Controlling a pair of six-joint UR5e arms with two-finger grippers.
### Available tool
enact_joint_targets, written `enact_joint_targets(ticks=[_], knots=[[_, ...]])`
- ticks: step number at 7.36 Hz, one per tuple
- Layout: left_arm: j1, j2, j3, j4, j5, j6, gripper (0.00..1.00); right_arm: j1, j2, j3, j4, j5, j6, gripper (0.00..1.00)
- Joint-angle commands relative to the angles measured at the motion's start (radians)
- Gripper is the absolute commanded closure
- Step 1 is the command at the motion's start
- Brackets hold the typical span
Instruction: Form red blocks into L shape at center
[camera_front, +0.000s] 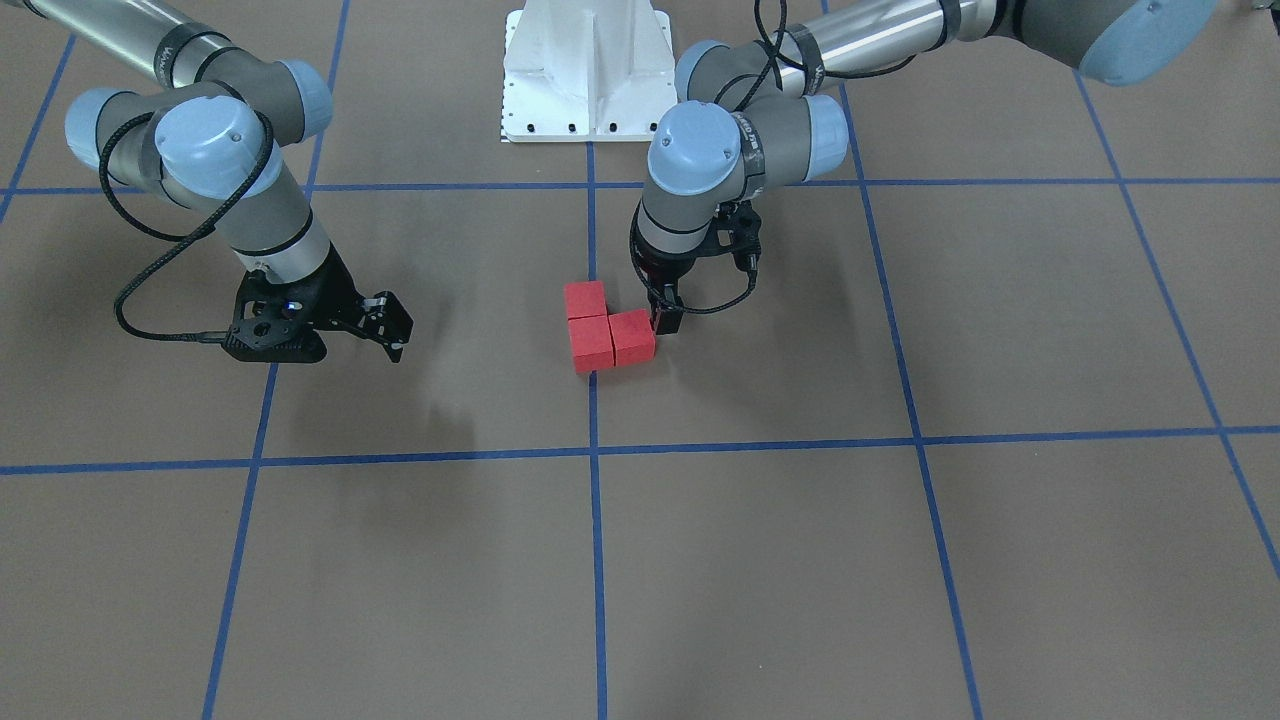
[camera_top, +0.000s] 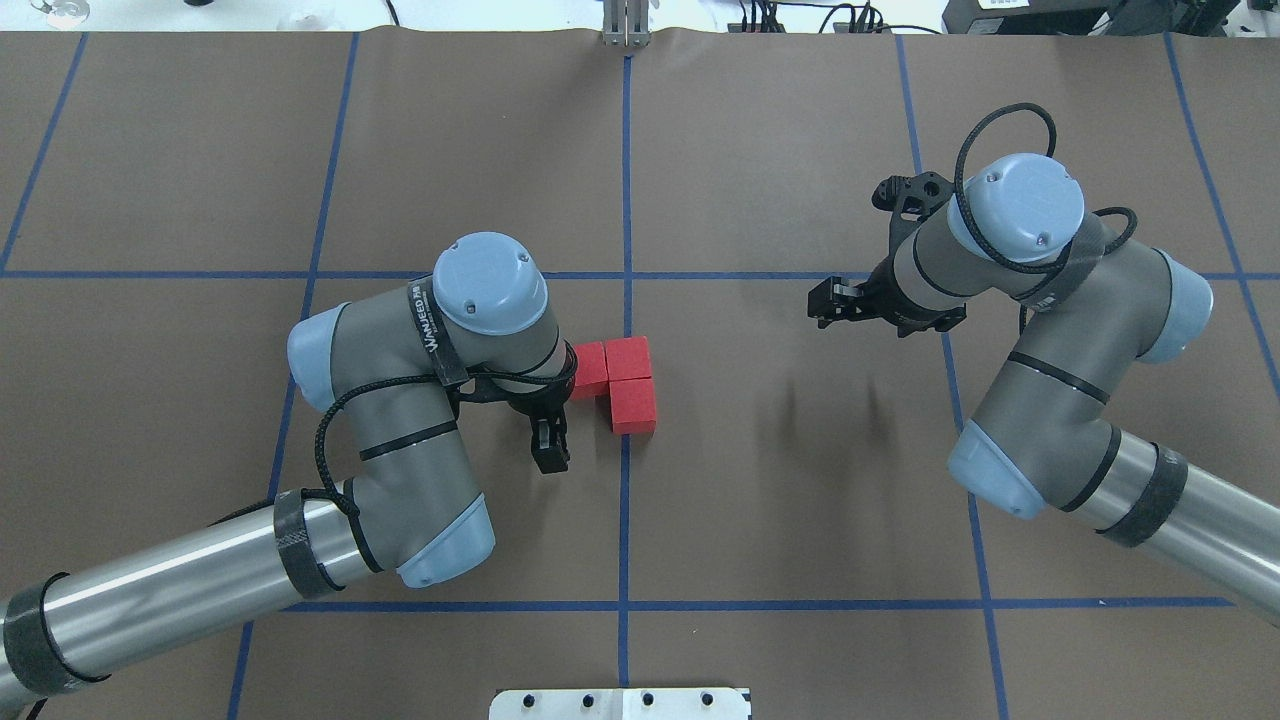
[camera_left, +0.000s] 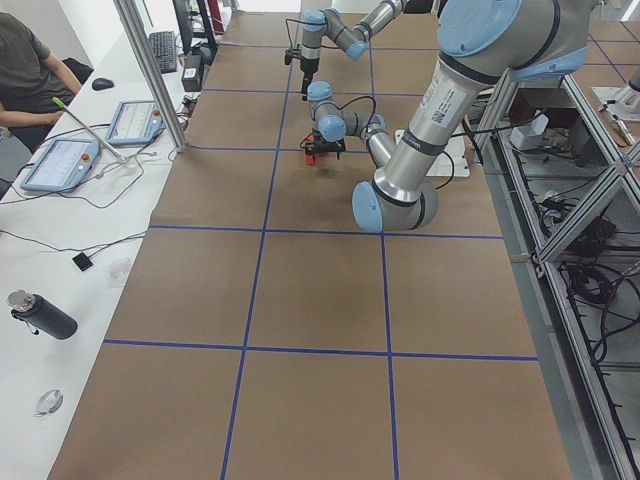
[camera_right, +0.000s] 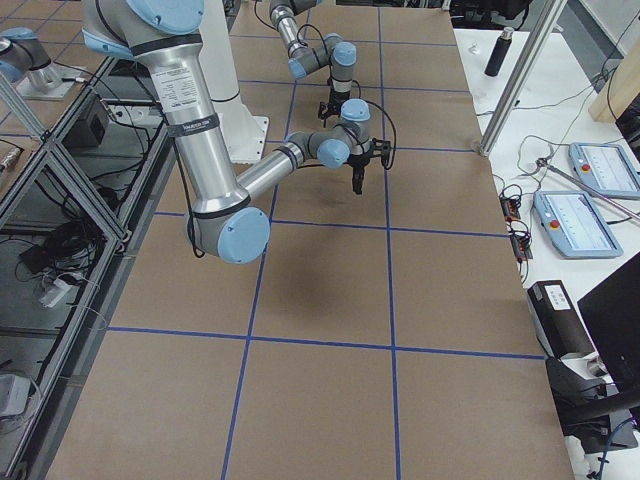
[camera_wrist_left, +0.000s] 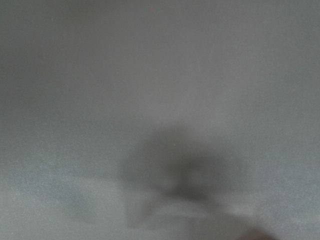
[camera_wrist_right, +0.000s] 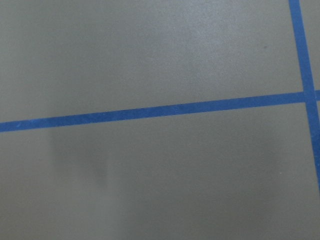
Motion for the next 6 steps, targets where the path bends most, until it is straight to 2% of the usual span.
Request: enact_joint_targets(ticks=[1,6], knots=[[0.000,-0.001,0.000,-0.001,0.000,0.000,0.00,0.000,0.000,0.000,0.000,0.000,0.000,0.00],[-0.007,0.007,-0.011,0.001,0.000,0.006,0.00,0.000,-0.002,0.000,0.000,0.000,0.000,0.00]])
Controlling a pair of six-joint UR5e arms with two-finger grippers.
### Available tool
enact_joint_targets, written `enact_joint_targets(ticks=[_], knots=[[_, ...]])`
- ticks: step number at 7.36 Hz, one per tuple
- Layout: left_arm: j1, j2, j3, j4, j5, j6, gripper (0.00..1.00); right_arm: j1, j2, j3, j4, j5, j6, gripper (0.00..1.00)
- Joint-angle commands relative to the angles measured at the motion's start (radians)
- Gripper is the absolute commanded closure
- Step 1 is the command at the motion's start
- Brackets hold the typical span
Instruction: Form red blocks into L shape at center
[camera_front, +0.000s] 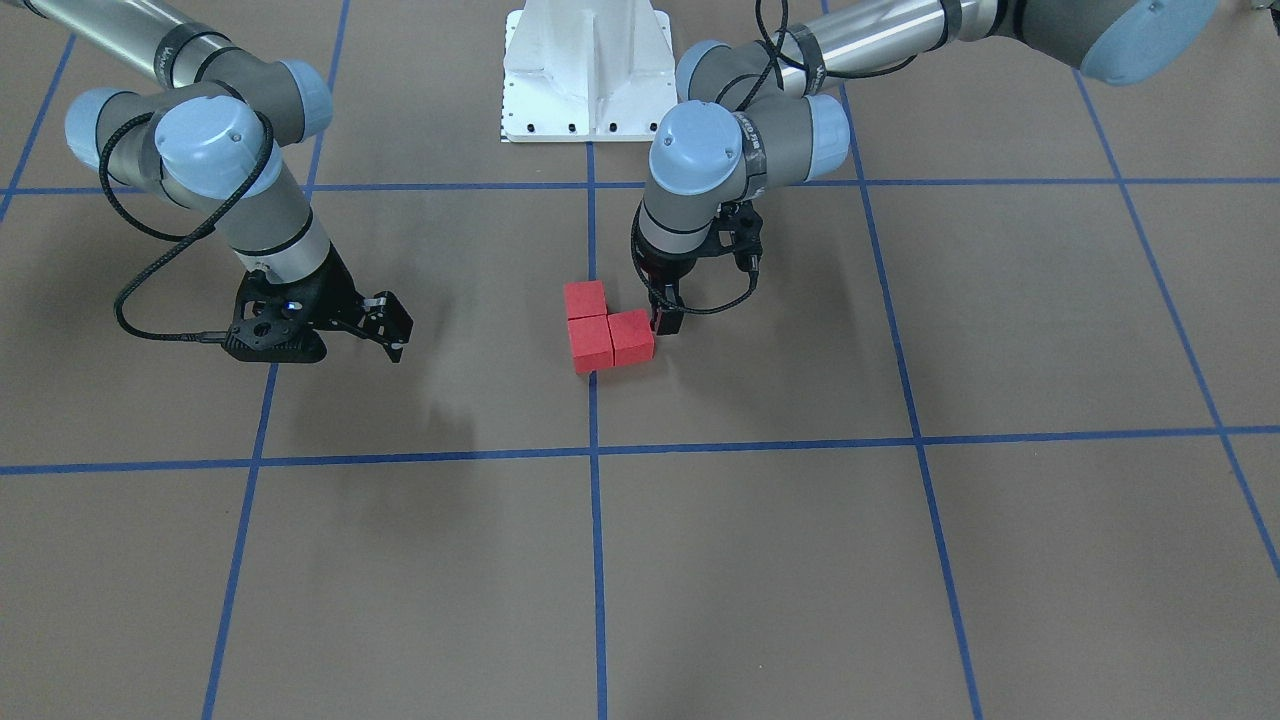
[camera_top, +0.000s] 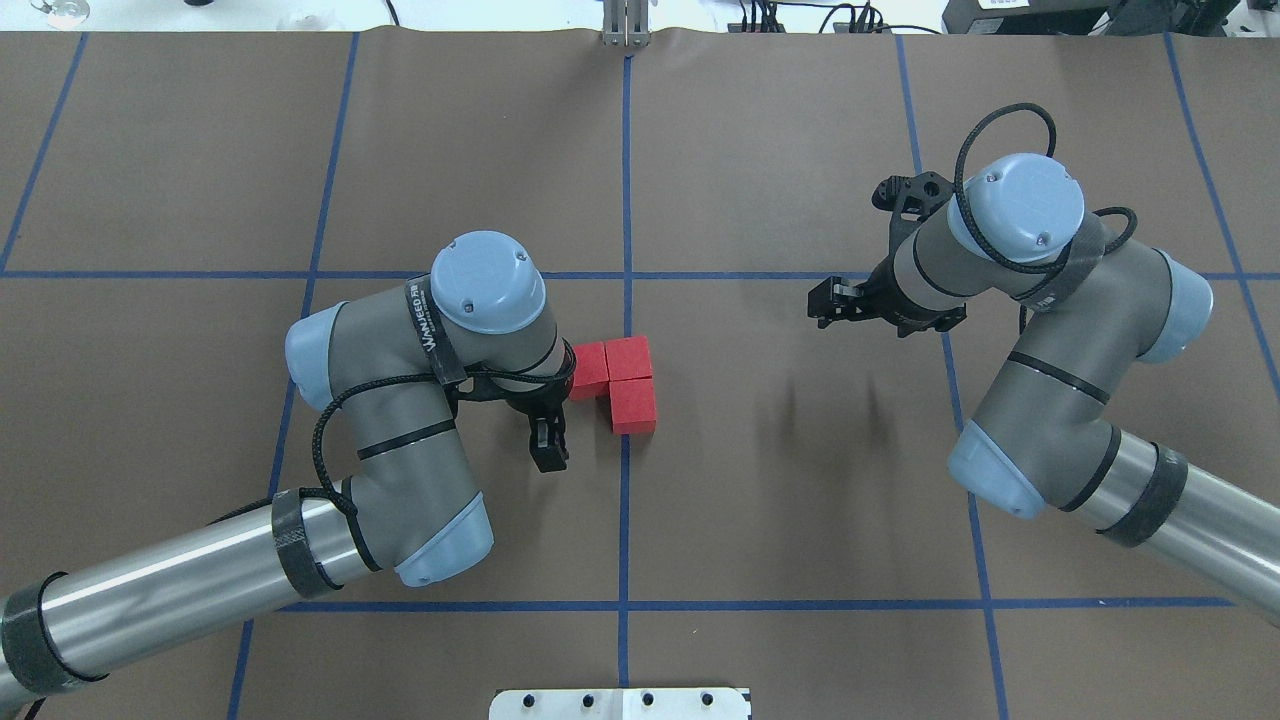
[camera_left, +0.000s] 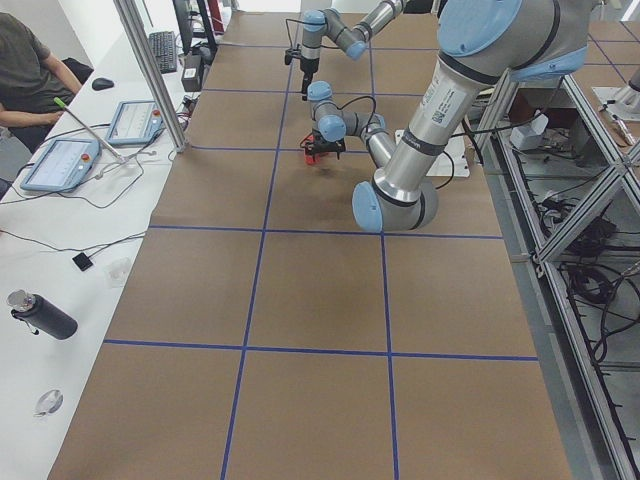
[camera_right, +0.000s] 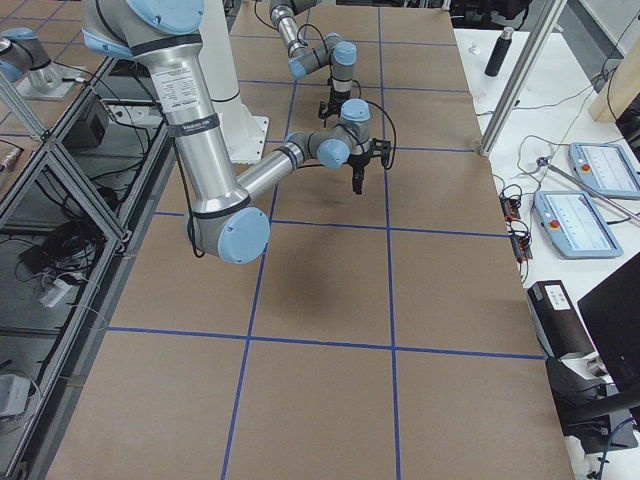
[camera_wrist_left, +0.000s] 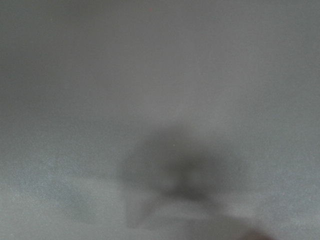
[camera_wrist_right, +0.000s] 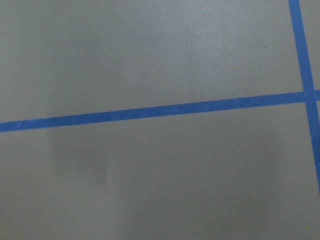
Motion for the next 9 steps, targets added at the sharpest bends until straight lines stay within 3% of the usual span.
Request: enact_joint_targets(ticks=[1,4,6,9], knots=[[-0.004,0.044,-0.049,0.000,-0.003,0.003,0.00,0.003,-0.001,0.000,0.000,0.002,-0.002,0.00],[-0.055,0.269,-0.317,0.001,-0.003,0.278,0.00,0.098,-0.024,0.002,-0.002,0.095,-0.081,0.00],[-0.120,0.494,-0.483,-0.009,-0.007,0.657,0.00,0.207,-0.069,0.003,-0.002,0.178,-0.193,0.00],[-0.395,0.642,-0.502,-0.013,-0.179,1.214,0.00,0.412,-0.211,-0.002,-0.015,0.277,-0.533,0.01]])
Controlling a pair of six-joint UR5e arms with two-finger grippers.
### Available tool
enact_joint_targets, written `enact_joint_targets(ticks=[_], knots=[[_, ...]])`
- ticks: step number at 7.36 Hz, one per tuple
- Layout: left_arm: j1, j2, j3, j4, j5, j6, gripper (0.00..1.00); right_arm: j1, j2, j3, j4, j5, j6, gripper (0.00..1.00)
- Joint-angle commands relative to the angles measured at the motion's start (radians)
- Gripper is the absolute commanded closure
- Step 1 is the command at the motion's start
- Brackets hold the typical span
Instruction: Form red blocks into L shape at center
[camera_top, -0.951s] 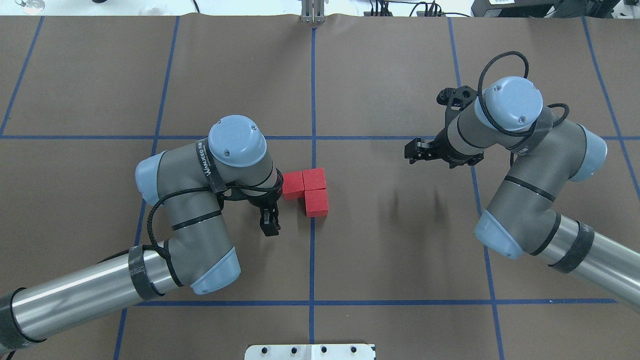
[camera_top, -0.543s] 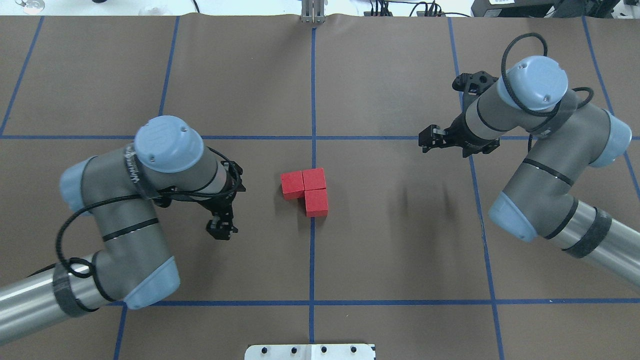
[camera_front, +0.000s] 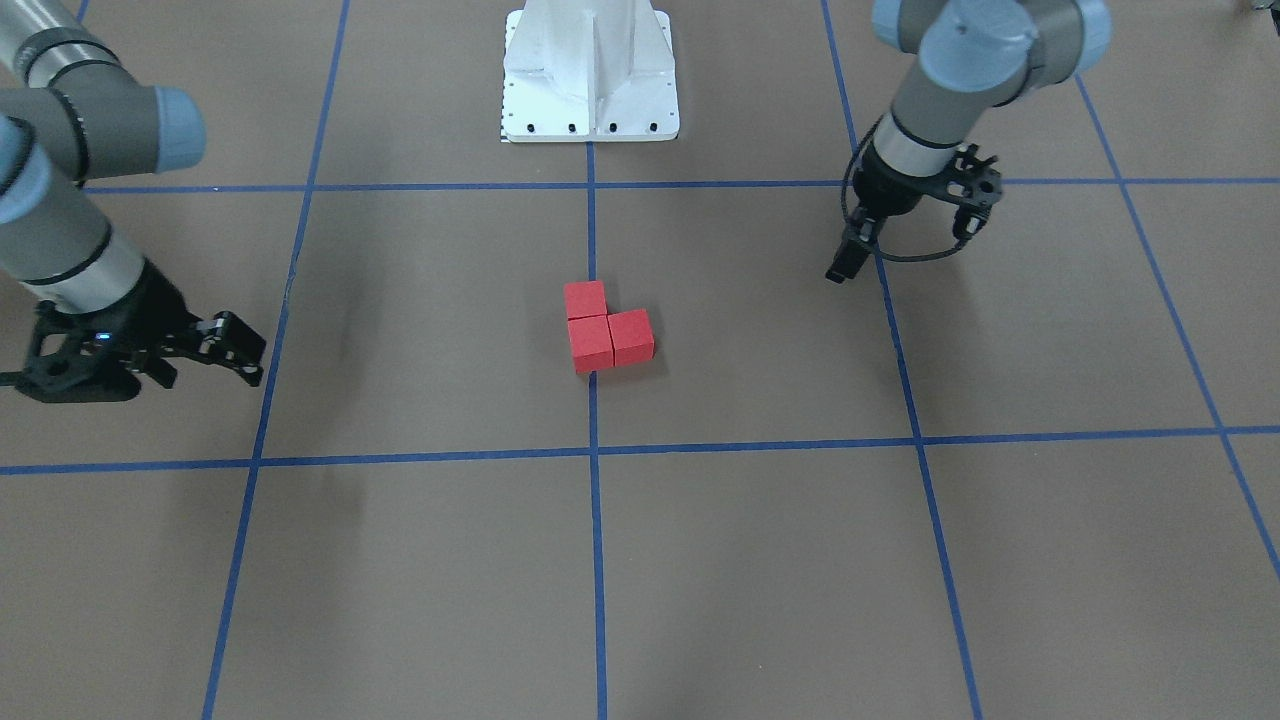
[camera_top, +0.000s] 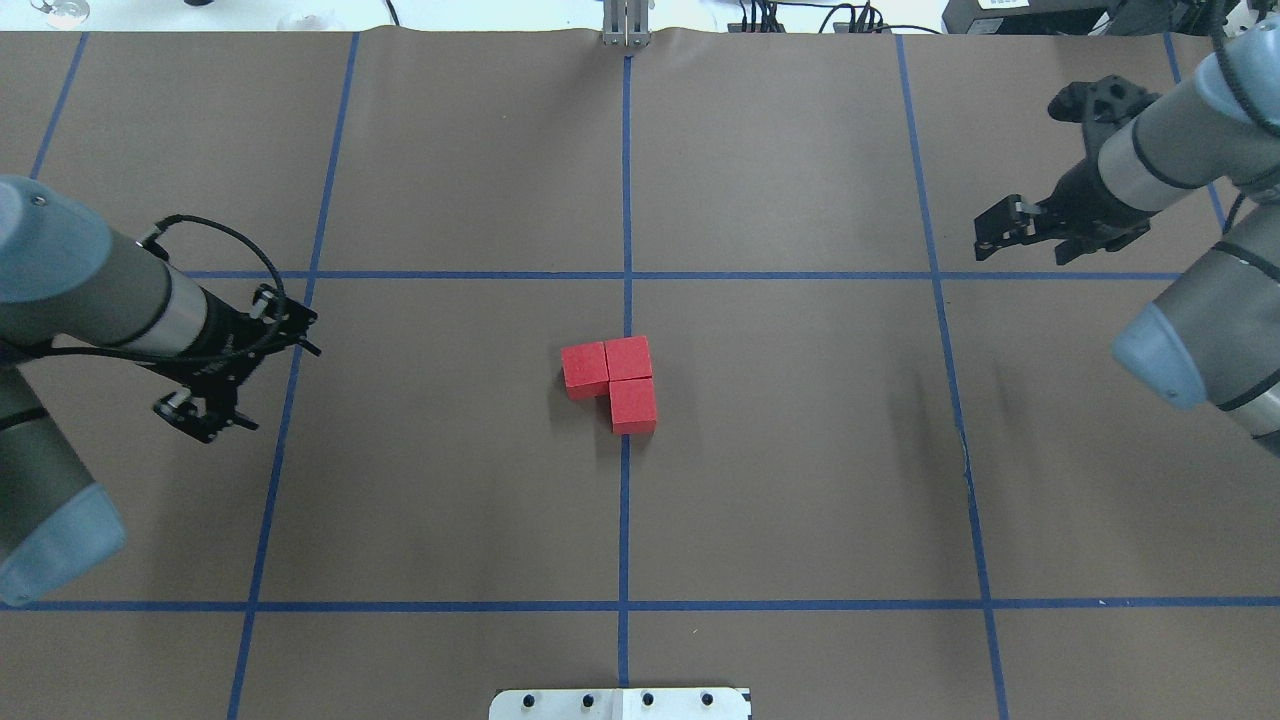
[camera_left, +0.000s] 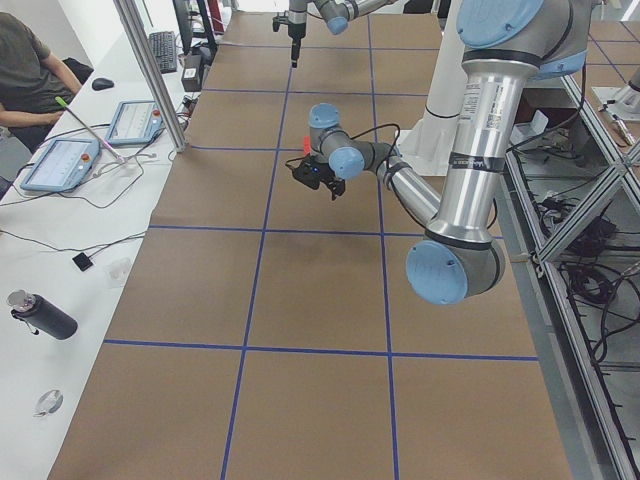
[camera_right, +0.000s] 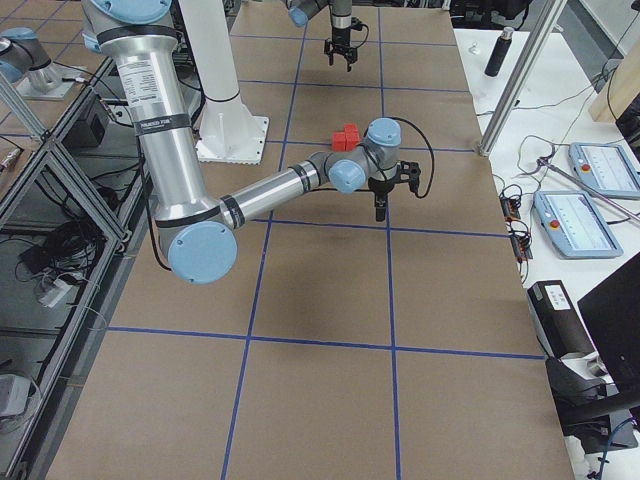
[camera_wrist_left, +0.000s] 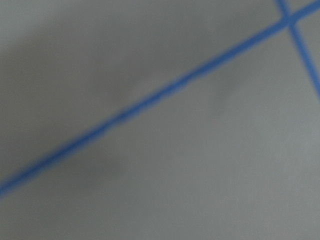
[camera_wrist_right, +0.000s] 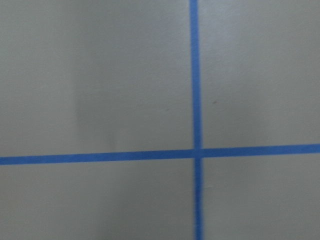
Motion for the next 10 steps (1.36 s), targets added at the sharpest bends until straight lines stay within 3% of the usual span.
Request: enact_joint_targets(ticks=[1,3,4,6,8,10], knots=[[-0.212,0.117,0.003,-0.001,-0.108,0.457,0.00,0.131,-0.109,-0.003,-0.004,0.039,-0.243,0.00],[-0.391,0.167,0.081,-0.001,-0.187,0.879,0.00,0.233,-0.153,-0.036,-0.006,0.071,-0.395,0.00],[-0.478,0.169,0.150,0.000,-0.209,1.093,0.00,0.295,-0.150,-0.094,-0.006,0.123,-0.490,0.00],[-0.623,0.162,0.283,0.008,-0.262,1.475,0.00,0.359,-0.144,-0.156,-0.009,0.133,-0.597,0.00],[-0.680,0.114,0.414,0.011,-0.290,1.659,0.00,0.428,-0.109,-0.159,-0.144,0.150,-0.699,0.00],[-0.683,0.078,0.476,0.010,-0.290,1.669,0.00,0.507,-0.095,-0.157,-0.275,0.151,-0.840,0.00]])
